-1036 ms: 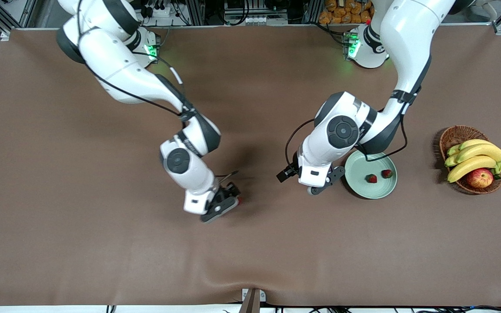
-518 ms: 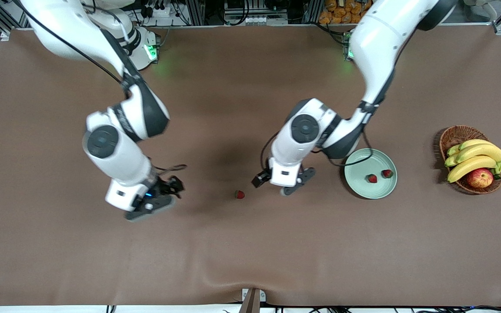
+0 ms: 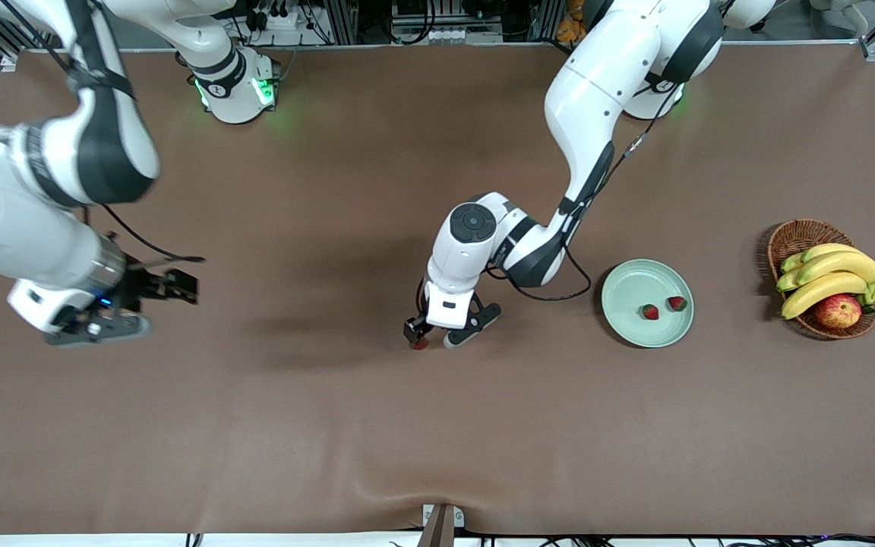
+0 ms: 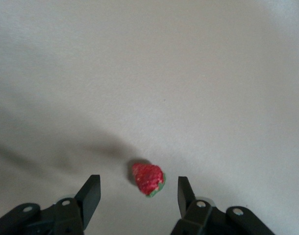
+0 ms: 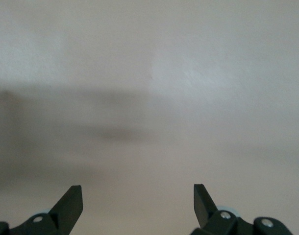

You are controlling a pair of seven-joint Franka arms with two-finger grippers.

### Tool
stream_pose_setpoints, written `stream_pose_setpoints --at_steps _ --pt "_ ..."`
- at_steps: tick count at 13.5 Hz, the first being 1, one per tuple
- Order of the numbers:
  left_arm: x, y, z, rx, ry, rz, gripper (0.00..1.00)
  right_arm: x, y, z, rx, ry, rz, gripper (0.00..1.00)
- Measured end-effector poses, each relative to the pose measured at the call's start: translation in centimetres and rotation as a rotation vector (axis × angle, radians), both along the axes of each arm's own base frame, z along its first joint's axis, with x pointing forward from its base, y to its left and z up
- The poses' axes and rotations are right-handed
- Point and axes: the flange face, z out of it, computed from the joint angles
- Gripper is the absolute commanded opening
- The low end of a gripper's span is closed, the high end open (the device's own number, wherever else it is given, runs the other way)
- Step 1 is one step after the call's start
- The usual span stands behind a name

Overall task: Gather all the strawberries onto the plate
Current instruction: 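Grasp the strawberry with the left gripper while the right gripper withdraws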

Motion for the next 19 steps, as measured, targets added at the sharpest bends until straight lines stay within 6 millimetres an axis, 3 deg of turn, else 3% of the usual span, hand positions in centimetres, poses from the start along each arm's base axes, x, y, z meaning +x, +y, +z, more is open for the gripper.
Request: stream_pose_setpoints --at_steps 5,9,13,19 --pt "0.6 -0.4 -1.5 -0.026 -0.028 0.003 0.71 -4.1 -5.0 7.1 0.009 0.020 -0.063 1.00" --pt "0.0 -1.1 -3.3 -0.028 -0.031 -0.008 0.63 -6.8 -9.3 10.2 0.017 0.055 -0.121 1.00" --pt "-0.1 -2.0 -3.4 -0.035 -0.046 -0.017 0.40 -7.6 -9.8 12.6 0.019 0.066 -0.126 1.00" --pt "0.1 -2.0 -3.5 -0.032 -0.052 -0.017 0.08 -8.1 -9.9 14.2 0.025 0.049 -0.126 1.00"
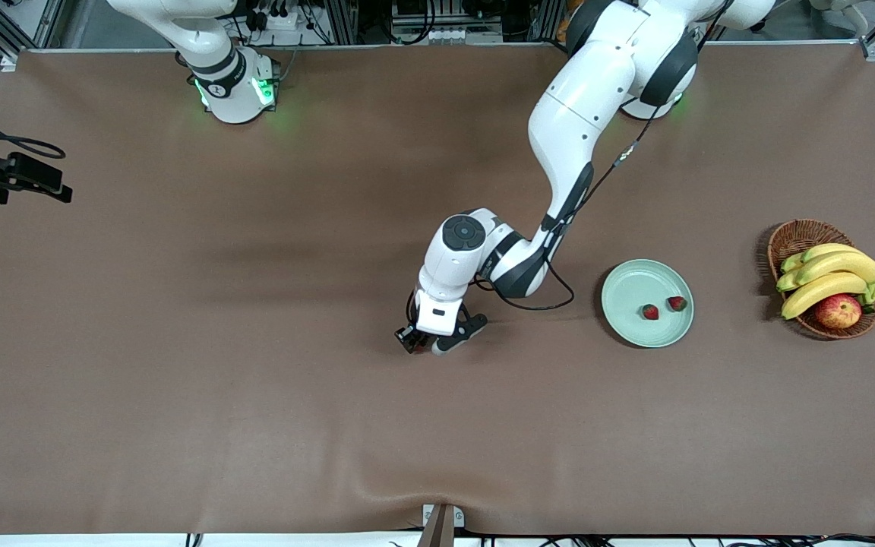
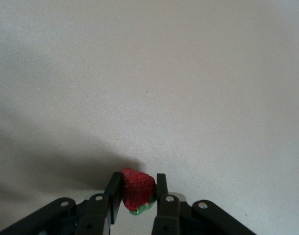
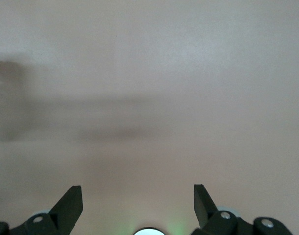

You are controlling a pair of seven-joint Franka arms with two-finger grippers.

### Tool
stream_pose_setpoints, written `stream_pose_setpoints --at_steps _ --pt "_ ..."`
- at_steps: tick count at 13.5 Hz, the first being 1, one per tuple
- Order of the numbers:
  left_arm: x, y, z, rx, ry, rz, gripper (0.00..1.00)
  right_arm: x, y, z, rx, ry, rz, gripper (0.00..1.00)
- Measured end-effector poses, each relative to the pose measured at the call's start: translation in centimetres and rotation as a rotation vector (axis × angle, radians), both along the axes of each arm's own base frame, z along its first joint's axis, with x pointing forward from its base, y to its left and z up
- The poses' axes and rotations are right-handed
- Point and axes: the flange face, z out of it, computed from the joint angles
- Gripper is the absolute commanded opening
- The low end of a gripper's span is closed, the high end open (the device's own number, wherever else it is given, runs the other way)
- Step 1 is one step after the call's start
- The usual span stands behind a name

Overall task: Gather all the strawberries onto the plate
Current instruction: 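Grasp the strawberry with the left gripper while the right gripper withdraws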

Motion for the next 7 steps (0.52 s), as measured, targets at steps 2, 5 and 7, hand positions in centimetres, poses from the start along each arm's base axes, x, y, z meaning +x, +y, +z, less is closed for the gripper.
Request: stream_pose_setpoints --at_steps 2,5,7 --pt "0.1 0.1 0.1 0.002 0.001 0.001 0.05 0.1 -0.4 0.8 -0.005 -0.044 0.020 1.00" --pt "1.2 0.6 1.7 0.018 0.007 0.015 0.05 0.2 -1.6 1.6 -0.009 -0.094 0.037 1.00" --pt "2.5 1.7 4.8 0.054 0.032 0.036 0.06 0.1 -2.1 1.6 -0.009 -0.093 0.037 1.00"
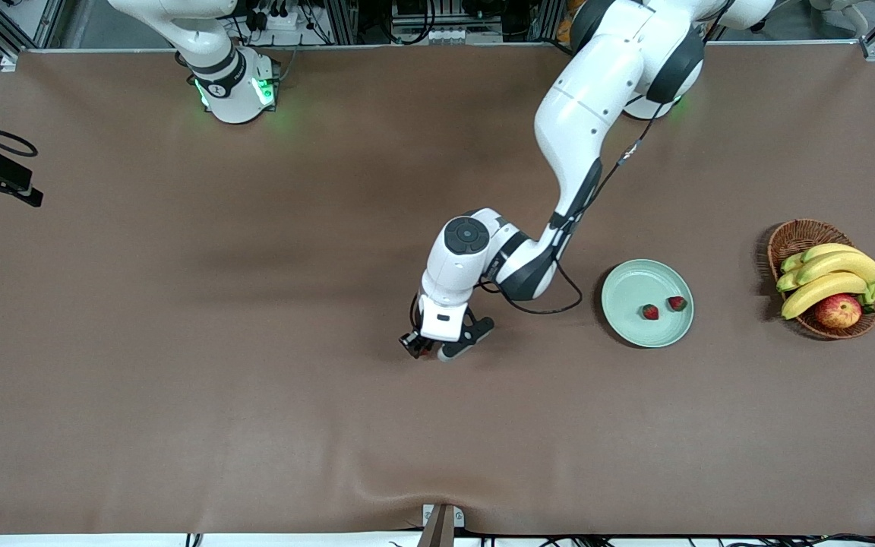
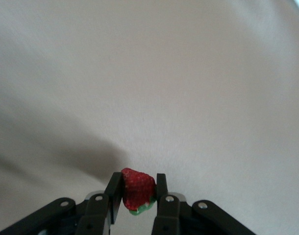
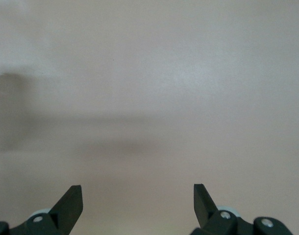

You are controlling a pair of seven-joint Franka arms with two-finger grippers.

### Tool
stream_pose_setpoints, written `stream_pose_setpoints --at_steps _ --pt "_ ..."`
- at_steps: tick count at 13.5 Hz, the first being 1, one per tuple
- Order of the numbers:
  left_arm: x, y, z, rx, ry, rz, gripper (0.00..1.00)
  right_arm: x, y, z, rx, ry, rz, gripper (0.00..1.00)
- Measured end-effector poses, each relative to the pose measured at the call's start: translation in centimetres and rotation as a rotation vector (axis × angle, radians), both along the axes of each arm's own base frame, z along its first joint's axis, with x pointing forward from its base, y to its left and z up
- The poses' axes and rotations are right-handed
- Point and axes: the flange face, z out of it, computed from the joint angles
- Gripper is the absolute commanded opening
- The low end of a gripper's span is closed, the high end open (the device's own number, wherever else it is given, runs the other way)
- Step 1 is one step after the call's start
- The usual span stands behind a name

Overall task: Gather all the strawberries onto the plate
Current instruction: 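Carry the held strawberry with the left gripper over the plate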

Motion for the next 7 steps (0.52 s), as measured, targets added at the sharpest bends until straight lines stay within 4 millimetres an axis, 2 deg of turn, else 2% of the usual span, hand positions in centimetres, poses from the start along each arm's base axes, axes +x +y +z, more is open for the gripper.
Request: stream_pose_setpoints --at_steps 4,7 --pt "1.5 4.1 6.9 0.168 0.111 -0.068 0.08 0.0 0.2 0.0 0.000 0.000 0.005 1.00" --pt "2.3 8.2 10.2 0.263 0.178 -0.126 0.11 0.0 -0.1 0.0 -0.001 0.000 -0.008 1.00"
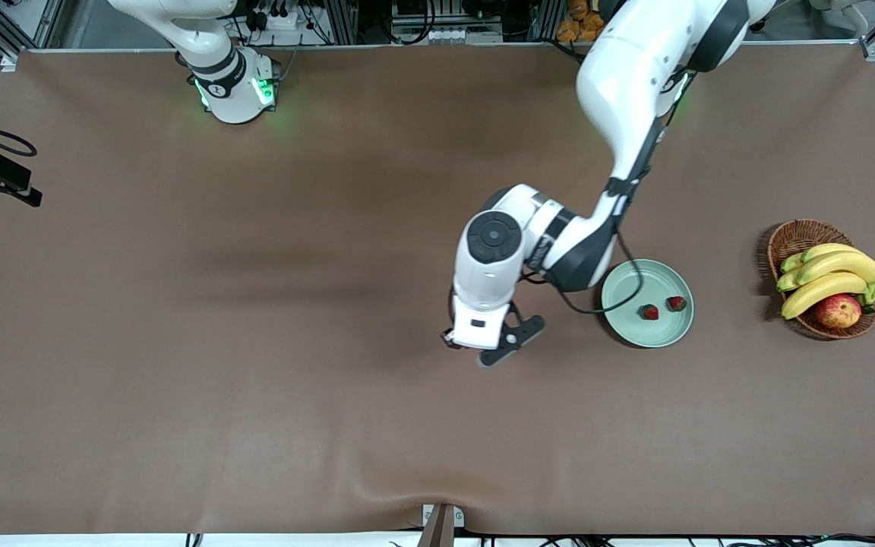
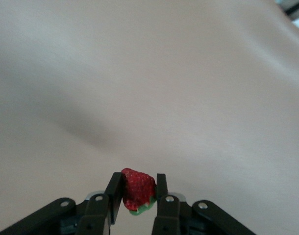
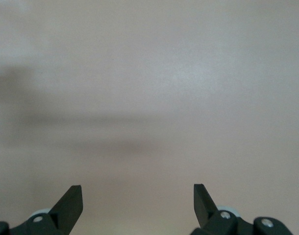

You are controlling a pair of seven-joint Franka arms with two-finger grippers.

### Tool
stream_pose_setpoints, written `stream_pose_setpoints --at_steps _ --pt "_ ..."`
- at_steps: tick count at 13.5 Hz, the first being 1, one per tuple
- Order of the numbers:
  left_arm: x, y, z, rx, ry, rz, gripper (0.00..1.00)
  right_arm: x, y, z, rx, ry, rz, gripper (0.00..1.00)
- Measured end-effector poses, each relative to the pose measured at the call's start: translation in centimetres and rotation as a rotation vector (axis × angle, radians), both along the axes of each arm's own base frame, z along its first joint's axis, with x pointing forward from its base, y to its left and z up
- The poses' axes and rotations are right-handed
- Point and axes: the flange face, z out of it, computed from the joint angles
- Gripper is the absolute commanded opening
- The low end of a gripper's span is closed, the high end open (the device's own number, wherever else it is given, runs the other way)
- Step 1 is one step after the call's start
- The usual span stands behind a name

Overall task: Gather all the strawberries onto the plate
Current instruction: 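Carry the held strawberry with the left gripper over the plate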

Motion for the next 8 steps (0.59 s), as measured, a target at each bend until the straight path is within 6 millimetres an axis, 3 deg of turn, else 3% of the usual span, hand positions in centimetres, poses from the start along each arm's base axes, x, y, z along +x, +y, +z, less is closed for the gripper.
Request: stream_pose_setpoints --at_steps 4,8 --pt "0.3 8.6 0.7 0.116 0.079 -0.156 0.11 0.0 0.0 0.0 -0.001 0.006 -0.127 1.00" --pt "-1.6 18.2 -0.2 0.158 0.178 -0.242 0.12 0.0 0.0 0.1 -0.001 0.005 -0.148 1.00"
